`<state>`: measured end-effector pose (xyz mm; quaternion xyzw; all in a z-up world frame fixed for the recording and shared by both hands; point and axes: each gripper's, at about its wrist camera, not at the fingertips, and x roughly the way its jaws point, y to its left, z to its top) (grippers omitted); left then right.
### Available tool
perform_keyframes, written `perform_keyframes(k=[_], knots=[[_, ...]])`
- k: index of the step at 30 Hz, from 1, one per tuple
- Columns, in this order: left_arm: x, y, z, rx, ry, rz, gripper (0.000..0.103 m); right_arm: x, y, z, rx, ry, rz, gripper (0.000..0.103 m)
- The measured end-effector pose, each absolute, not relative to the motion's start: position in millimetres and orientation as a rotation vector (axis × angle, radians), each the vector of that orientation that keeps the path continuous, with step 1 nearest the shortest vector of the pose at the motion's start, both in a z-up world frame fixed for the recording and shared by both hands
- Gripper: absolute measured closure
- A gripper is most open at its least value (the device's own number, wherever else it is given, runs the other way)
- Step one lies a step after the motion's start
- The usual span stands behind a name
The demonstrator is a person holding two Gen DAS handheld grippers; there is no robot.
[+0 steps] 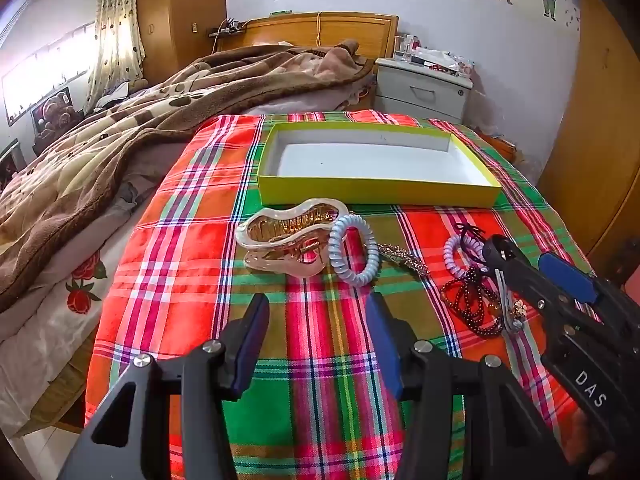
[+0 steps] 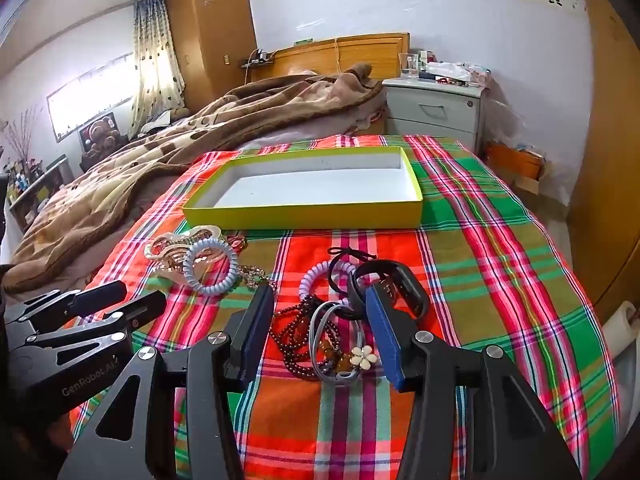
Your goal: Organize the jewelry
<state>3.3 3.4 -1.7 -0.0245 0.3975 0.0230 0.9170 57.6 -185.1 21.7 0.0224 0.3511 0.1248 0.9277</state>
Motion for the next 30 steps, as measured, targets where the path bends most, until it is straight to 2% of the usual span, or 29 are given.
perform_keyframes(k=[30], knots=[[4.0,4.3,-3.6,-0.051,0.815,0.066,0.051,57.3,-185.8,22.5,0.044,0.718,0.246,0.054]])
